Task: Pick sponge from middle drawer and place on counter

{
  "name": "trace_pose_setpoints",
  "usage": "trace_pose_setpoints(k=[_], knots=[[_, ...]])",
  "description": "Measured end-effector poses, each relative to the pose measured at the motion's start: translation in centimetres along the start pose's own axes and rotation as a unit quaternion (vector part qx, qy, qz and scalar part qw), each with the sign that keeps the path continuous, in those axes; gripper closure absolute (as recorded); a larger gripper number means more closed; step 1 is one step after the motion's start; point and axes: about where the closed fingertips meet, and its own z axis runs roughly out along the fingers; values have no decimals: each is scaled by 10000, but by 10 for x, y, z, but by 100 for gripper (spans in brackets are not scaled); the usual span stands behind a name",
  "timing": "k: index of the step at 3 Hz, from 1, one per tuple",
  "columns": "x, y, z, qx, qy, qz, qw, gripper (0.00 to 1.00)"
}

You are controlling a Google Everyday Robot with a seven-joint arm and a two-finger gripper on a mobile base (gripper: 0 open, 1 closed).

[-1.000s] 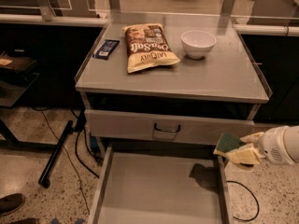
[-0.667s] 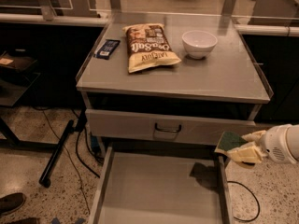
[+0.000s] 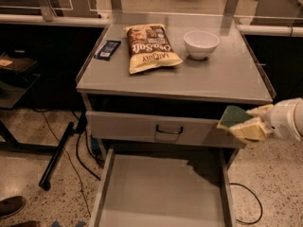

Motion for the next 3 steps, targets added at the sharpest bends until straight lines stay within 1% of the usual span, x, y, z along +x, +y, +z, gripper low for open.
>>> trace_pose_setpoints(k=[1, 2, 3], knots=[[-70, -28, -47, 558, -264, -334, 9975, 100], [-74, -38, -44, 548, -221, -269, 9979, 100], [-100, -70, -23, 483, -249, -185, 9984, 100]])
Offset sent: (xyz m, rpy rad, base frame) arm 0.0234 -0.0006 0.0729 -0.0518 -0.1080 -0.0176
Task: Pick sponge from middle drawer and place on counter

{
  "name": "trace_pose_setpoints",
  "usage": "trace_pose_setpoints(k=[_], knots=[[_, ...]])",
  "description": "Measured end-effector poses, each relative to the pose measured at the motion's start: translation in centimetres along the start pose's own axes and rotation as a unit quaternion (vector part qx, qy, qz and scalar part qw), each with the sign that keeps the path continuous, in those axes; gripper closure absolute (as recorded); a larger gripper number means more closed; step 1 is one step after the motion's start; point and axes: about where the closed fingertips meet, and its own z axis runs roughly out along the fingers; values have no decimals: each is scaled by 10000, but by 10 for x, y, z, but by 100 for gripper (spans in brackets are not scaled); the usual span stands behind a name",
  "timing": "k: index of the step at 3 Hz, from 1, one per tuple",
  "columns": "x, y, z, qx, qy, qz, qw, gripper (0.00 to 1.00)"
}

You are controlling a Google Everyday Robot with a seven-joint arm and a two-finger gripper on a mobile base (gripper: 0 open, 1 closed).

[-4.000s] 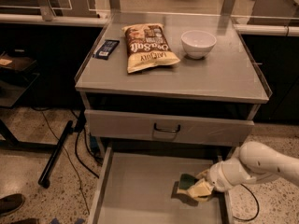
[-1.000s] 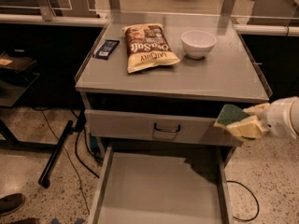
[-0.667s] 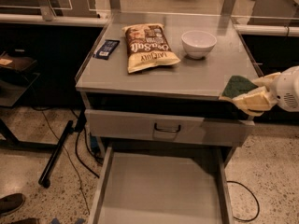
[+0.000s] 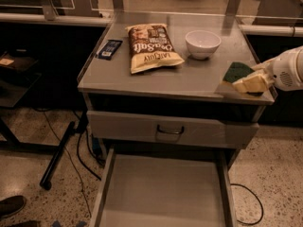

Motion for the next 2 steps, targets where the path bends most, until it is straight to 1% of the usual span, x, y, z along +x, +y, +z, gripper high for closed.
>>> trace_pose_setpoints(k=[1, 2], knots=[[-35, -18, 38, -161, -31, -147, 9998, 100], [-51, -22, 70, -367, -4, -216, 9991, 100]])
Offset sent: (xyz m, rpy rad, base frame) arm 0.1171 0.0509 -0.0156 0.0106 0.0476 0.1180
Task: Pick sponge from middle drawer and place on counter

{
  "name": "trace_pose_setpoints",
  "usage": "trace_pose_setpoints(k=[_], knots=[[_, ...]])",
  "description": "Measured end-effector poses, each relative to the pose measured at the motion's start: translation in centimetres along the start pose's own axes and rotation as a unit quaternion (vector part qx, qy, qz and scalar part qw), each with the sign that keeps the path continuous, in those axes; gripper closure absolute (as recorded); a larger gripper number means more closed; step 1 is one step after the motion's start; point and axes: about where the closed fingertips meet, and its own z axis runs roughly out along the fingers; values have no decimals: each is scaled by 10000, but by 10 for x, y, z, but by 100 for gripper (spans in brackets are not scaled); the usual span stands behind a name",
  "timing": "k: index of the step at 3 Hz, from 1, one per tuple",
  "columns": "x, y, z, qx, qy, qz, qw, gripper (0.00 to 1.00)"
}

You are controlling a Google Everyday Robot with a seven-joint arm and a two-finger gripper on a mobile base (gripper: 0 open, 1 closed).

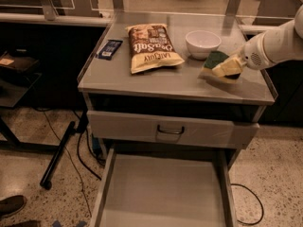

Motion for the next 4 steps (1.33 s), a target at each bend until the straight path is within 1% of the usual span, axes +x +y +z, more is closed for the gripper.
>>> trace_pose_setpoints(k=[1, 2, 4], knots=[[8, 6, 24, -254, 102, 45, 9996, 100], [24, 15, 37, -454, 226, 139, 9986, 99], [24, 15, 38, -454, 226, 139, 9986, 54]])
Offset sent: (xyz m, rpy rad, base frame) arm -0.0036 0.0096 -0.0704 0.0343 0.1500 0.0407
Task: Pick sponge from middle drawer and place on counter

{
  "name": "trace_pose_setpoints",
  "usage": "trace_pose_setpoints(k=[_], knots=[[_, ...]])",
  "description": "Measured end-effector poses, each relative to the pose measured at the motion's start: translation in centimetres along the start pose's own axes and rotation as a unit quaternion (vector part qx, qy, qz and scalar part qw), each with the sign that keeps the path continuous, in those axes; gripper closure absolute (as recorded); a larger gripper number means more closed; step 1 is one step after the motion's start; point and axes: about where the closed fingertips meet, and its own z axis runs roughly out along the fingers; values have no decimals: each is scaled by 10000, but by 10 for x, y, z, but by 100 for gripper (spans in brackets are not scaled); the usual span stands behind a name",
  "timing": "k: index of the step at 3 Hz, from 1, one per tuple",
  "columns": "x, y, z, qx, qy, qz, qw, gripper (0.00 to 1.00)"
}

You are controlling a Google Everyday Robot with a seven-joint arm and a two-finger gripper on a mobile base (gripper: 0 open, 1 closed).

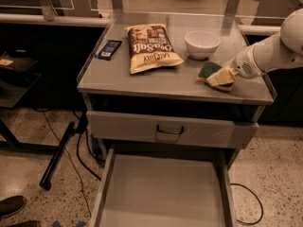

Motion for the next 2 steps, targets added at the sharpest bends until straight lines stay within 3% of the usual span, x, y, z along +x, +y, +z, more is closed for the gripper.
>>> trace_pose_setpoints(k=[2], knots=[[0, 0, 0, -1, 0, 0, 10000, 8]])
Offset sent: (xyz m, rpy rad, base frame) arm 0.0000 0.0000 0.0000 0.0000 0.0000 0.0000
